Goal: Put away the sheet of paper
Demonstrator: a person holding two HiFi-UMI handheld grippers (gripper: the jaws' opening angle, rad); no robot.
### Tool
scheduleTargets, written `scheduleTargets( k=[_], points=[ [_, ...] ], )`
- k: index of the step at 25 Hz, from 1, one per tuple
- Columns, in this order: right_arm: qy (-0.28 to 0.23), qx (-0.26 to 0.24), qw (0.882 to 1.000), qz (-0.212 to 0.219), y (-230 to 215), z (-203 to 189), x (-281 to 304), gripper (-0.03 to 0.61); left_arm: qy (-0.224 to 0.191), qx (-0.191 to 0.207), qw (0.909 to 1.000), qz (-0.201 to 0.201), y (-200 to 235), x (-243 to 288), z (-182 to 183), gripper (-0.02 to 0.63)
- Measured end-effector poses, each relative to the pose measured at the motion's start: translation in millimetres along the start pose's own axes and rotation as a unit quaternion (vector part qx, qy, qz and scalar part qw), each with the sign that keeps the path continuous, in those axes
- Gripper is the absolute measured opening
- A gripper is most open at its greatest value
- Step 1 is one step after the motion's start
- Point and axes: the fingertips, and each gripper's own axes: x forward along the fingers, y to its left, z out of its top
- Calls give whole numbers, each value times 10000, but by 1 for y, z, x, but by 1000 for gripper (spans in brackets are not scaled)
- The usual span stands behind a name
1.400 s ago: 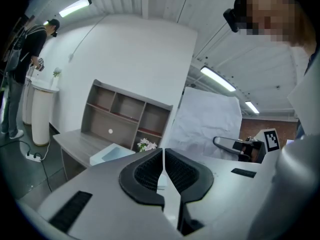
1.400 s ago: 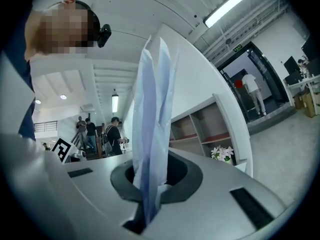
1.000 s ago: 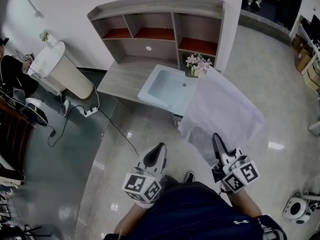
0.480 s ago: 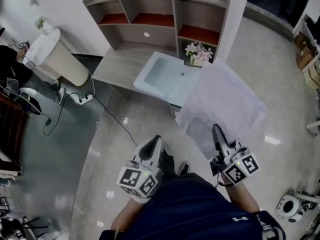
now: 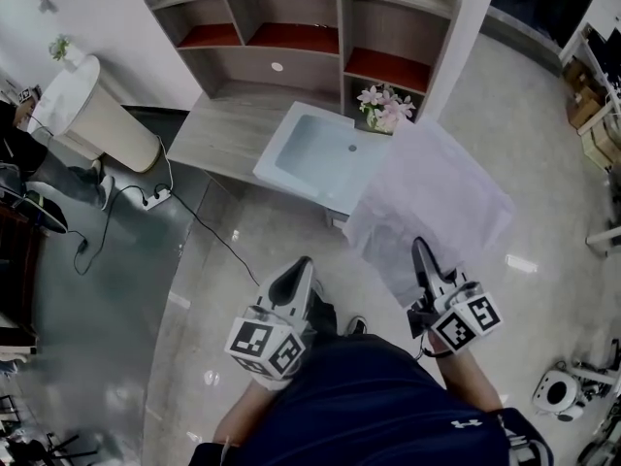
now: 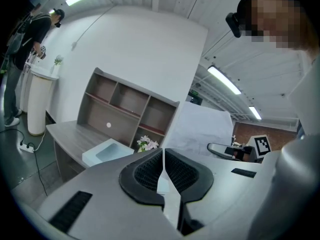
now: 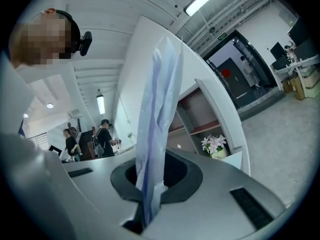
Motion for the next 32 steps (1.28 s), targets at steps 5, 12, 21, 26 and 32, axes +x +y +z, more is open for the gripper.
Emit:
scheduleTargets(
  k=[5, 12, 21, 26, 32],
  points=[
    [98, -30, 9997, -234, -11, -5, 44, 14, -2, -2, 9998, -184, 36, 29, 23, 26],
    [359, -40, 9971, -669, -22, -16, 98, 14, 54, -121, 9992, -372, 89, 62, 49, 26],
    [618, -137, 9929, -1010, -20, -29, 159, 14, 183, -312, 9984, -440, 157, 82, 66, 26],
    [668, -138, 9907, -1174, -21, -37, 175, 14, 287, -359, 9979, -461, 182, 83, 64, 26],
    [832, -157, 9881, -1285, -37, -48, 189, 14, 423, -497, 9972, -373, 199, 92, 58, 26]
  ],
)
